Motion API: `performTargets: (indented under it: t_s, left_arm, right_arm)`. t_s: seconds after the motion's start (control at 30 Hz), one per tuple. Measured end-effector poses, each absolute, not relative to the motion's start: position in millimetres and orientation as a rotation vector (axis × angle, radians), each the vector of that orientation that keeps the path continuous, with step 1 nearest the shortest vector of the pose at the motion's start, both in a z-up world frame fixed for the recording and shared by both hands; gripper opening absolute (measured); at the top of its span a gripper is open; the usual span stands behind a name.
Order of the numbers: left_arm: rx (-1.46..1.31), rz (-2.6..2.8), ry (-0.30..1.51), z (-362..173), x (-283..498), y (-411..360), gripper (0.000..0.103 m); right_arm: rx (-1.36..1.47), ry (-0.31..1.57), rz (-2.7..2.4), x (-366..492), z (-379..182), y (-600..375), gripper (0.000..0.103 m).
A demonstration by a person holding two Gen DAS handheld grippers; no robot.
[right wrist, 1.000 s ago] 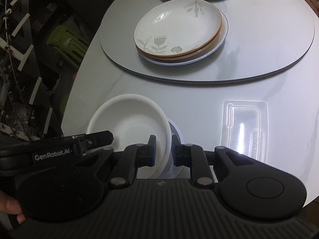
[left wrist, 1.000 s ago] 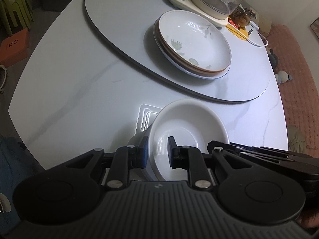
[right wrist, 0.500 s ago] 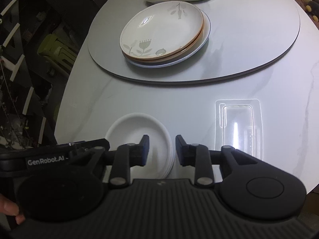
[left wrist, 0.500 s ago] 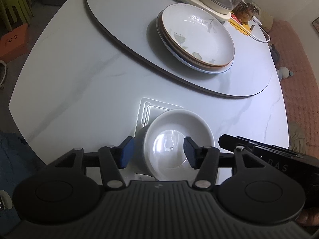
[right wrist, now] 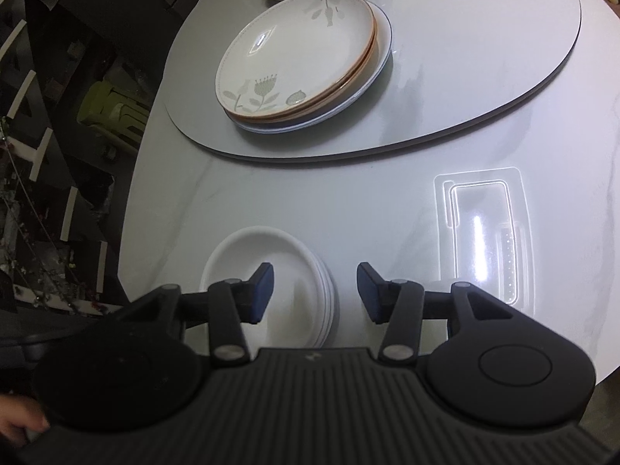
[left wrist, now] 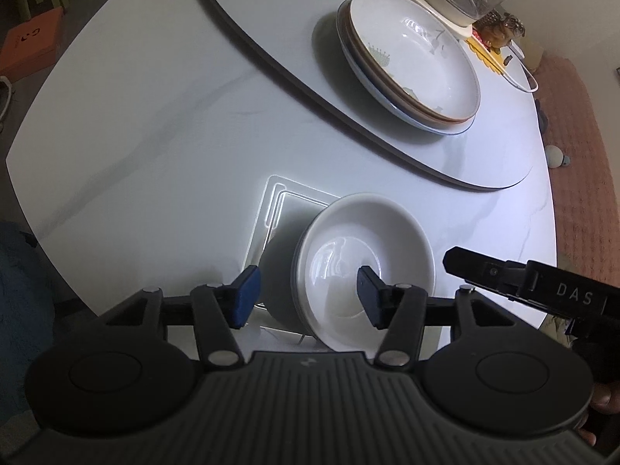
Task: Organize plates and bowls
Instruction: 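Lower the small white bowl onto the white bowl stack with both grippers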
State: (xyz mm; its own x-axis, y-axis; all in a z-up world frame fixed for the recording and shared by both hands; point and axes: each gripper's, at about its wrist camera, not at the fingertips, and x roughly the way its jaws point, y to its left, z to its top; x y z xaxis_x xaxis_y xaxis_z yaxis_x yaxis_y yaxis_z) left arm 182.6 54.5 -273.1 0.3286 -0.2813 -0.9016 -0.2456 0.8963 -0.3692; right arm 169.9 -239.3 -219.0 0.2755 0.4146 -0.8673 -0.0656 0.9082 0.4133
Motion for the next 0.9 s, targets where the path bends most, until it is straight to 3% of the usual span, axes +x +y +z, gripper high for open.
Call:
performTargets:
  t_s: [0.43, 0.63, 0.73, 0.9]
  left_arm:
    - [-0.532, -0.072, 1.245, -309, 187, 48, 0.058]
    - [-0.559, -0.064, 1.256, -325, 187, 51, 0.045]
    - [-0.566, -0.072, 1.263, -327, 186, 50, 0.031]
    - [-0.548, -0.065, 1.272, -323, 183, 47, 0.026]
  right_arm:
    - [0.389, 1.323, 0.338, 167, -263, -228, 0.050]
    - [0.360, 1.337, 0.356, 170, -278, -222, 0.034]
    - [0.342, 1.341, 0.363, 173, -282, -219, 0.022]
    - [0.288, 1.339, 0.367, 172, -274, -216, 0.017]
